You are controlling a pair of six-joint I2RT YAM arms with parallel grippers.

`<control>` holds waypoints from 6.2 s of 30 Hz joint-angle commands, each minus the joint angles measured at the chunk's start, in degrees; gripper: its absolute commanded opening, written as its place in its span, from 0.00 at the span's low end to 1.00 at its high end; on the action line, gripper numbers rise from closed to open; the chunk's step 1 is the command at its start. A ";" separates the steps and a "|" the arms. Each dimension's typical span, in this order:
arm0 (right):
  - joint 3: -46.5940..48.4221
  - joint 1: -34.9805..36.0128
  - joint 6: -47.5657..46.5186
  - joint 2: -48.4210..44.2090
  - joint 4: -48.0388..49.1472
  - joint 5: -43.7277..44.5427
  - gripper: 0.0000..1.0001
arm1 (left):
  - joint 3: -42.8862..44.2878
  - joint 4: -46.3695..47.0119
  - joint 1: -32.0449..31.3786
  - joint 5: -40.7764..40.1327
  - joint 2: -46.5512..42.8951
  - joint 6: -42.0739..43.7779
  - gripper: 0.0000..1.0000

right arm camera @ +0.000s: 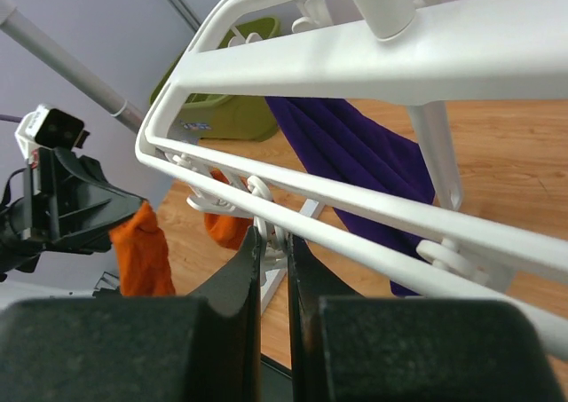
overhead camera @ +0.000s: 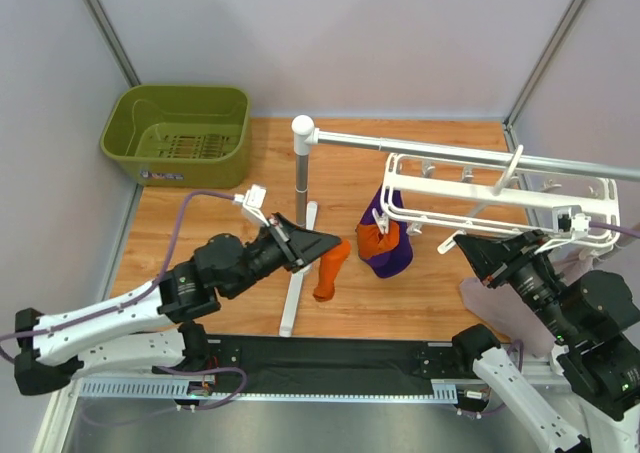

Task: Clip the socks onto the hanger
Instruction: Place the sock at the center of the board, then pick up the sock at the center of the board.

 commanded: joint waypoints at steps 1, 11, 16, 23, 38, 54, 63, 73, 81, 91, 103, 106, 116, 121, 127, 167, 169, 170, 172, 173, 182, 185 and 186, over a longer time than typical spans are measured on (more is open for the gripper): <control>-0.93 0.08 1.85 -1.31 -6.99 -4.58 0.00 | 4.03 4.16 -3.79 -8.45 5.27 -6.32 0.00; -2.61 0.17 1.24 -1.94 -4.80 -8.09 0.00 | 25.90 -27.79 -9.51 -21.12 23.01 -33.56 0.00; -1.20 0.17 0.62 -1.58 -5.41 -7.40 0.00 | 41.65 -46.54 -9.51 -20.94 30.51 -38.36 0.00; -0.67 0.08 0.45 -2.03 -6.12 -4.67 0.00 | 37.45 -50.32 -9.51 -19.29 29.02 -33.76 0.00; -2.95 0.16 2.03 -4.31 -4.63 9.21 0.00 | 19.05 -53.31 -5.58 -15.16 23.48 -38.62 0.00; -5.86 0.08 0.10 -0.62 3.03 11.87 0.00 | 17.56 -45.15 2.44 1.90 26.64 -43.00 0.00; -0.94 0.17 -1.84 0.44 -1.54 7.30 0.00 | 33.48 -54.40 2.36 3.83 31.92 -39.04 0.00; 0.12 0.16 -3.77 2.02 -1.28 0.52 0.00 | 29.69 -38.99 3.67 13.08 29.37 -54.14 0.00; -0.06 0.17 -4.83 2.19 -0.93 -0.80 0.00 | 41.65 -48.22 5.08 11.05 35.25 -58.64 0.00; 0.12 0.17 -5.18 1.84 -1.11 0.34 0.00 | 36.03 -50.65 4.47 4.46 35.34 -43.01 0.00; -0.32 0.08 -5.53 1.40 -1.46 1.40 0.00 | 10.82 -41.15 2.44 -2.22 30.69 -29.98 0.00; -0.41 0.17 -5.70 1.23 -2.33 1.75 0.00 | 9.22 -39.34 2.53 -2.75 32.79 -27.81 0.04; -1.64 0.08 -5.70 0.09 -2.69 1.66 0.00 | 11.95 -36.62 3.06 3.13 41.85 -21.12 0.52; -1.90 0.17 -6.05 0.00 -2.69 1.13 0.00 | 15.19 -44.14 2.88 2.79 40.79 -8.51 0.52; -2.52 0.08 -6.67 -0.27 -2.51 0.87 0.00 | 16.61 -46.20 2.00 6.36 36.06 20.48 0.51; -3.84 0.17 -6.50 -0.18 -2.95 -1.15 0.00 | 5.79 -40.55 -16.97 -15.12 36.13 11.24 0.57; -4.01 0.08 -6.58 -0.27 -3.13 -1.15 0.00 | 5.27 -41.10 -18.82 -16.72 34.82 11.76 0.56; -4.01 0.08 -6.67 -0.44 -3.21 -1.15 0.00 | 4.40 -41.19 -18.83 -16.64 33.95 12.72 0.56; -4.27 0.16 -6.85 -0.53 -3.39 -1.15 0.00 | 3.77 -40.58 -18.83 -16.20 30.78 15.00 0.57; -4.54 0.08 -6.93 -0.62 -3.13 -1.06 0.00 | 3.68 -39.01 -18.83 -14.37 29.73 19.19 0.57; -5.24 0.17 -6.76 -0.97 -2.25 -1.59 0.00 | 12.30 -45.67 -17.77 6.89 30.08 60.20 0.55; -5.33 0.16 -6.58 -1.15 -2.25 -1.68 0.00 | 11.33 -42.26 -17.86 11.03 24.90 73.23 0.51; -5.33 0.08 -6.50 -1.41 -2.25 -1.50 0.00 | 11.77 -41.98 -17.68 11.83 23.14 75.55 0.53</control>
